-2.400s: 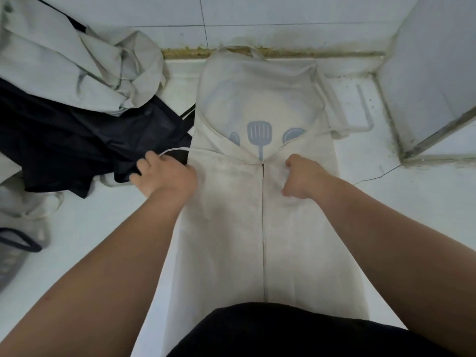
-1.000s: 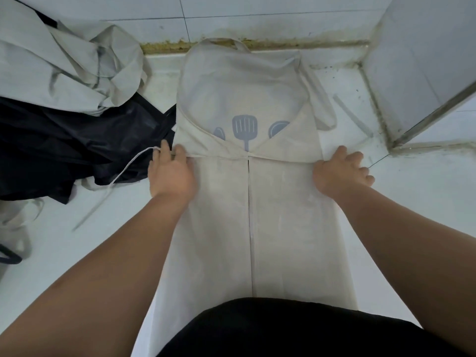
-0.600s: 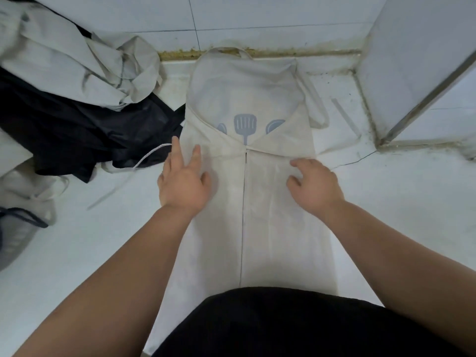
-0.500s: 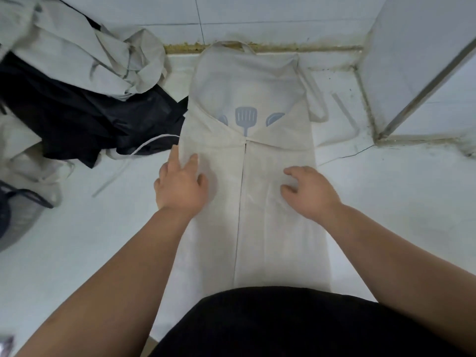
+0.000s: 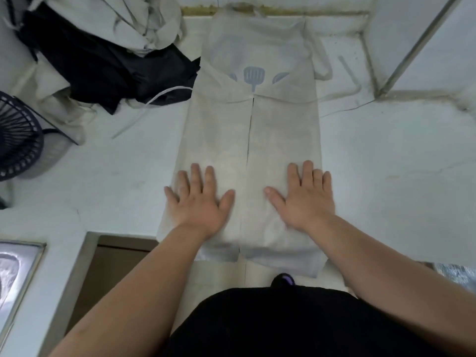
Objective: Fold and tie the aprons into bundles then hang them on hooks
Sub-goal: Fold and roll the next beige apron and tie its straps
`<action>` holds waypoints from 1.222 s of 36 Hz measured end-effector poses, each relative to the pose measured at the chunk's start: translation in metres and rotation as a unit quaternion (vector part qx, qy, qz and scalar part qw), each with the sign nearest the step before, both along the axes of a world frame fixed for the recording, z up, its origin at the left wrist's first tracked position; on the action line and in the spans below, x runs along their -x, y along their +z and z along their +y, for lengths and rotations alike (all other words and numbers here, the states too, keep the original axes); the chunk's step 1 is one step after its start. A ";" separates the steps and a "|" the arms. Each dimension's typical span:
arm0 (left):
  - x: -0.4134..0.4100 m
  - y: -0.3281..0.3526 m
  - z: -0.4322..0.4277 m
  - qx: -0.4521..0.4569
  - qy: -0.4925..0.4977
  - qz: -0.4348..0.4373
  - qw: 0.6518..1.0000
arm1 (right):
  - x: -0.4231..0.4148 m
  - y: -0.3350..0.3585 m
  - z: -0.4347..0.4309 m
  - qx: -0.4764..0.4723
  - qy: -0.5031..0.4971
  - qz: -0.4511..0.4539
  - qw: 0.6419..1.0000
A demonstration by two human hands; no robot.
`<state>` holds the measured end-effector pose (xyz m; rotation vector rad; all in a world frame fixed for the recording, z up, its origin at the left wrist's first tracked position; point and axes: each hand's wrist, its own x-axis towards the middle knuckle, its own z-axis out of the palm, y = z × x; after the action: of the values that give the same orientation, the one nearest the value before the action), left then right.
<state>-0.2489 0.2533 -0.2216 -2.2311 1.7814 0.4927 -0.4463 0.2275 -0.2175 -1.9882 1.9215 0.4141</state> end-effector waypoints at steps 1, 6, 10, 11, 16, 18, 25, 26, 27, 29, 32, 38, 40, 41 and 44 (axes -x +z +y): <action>0.002 0.000 -0.003 0.003 0.003 0.000 1.000 | -0.003 -0.001 -0.003 0.012 -0.002 0.010 1.000; -0.003 0.006 -0.021 0.022 0.002 0.025 0.999 | -0.011 0.008 -0.013 0.101 0.005 0.077 0.992; -0.012 0.019 -0.006 0.091 -0.059 0.089 0.990 | -0.020 0.013 0.020 0.096 -0.027 0.001 0.995; -0.016 0.021 0.003 0.093 -0.085 0.085 0.988 | -0.023 0.012 0.032 0.082 -0.044 -0.006 0.996; -0.038 0.011 0.035 0.024 -0.119 0.027 0.992 | -0.032 -0.004 0.071 0.045 -0.082 0.011 0.996; -0.038 0.005 0.038 0.004 -0.114 0.016 0.993 | -0.034 -0.007 0.071 0.051 -0.086 0.010 0.995; -0.027 -0.005 0.016 0.021 -0.101 0.013 0.995 | -0.032 -0.010 0.044 0.049 -0.097 0.014 0.994; -0.027 -0.006 0.009 0.019 -0.099 0.012 0.995 | -0.030 -0.011 0.036 0.053 -0.094 0.009 0.994; -0.027 -0.005 0.003 0.019 -0.099 0.010 0.995 | -0.029 -0.010 0.031 0.062 -0.092 -0.006 0.994; -0.025 -0.002 -0.006 0.031 -0.103 0.011 0.994 | -0.025 -0.007 0.020 0.082 -0.090 -0.086 0.989; -0.023 0.003 -0.003 0.080 -0.131 0.034 0.988 | -0.023 0.003 0.021 0.112 -0.098 -0.217 0.965; -0.030 0.000 0.043 0.228 -0.100 0.125 0.960 | -0.036 0.007 0.044 0.116 -0.031 -0.198 0.973; -0.031 0.001 0.055 0.252 -0.108 0.166 0.947 | -0.041 0.009 0.049 0.083 -0.054 -0.241 0.966; -0.032 0.003 0.061 0.251 -0.120 0.188 0.942 | -0.042 0.010 0.052 0.073 -0.055 -0.246 0.965; -0.029 0.009 0.073 0.160 -0.173 0.206 0.950 | -0.043 0.010 0.054 0.071 -0.059 -0.251 0.964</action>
<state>-0.2196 0.3264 -0.2129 -2.0356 2.5715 0.6697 -0.4038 0.2819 -0.2074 -1.8205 1.7584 -0.2489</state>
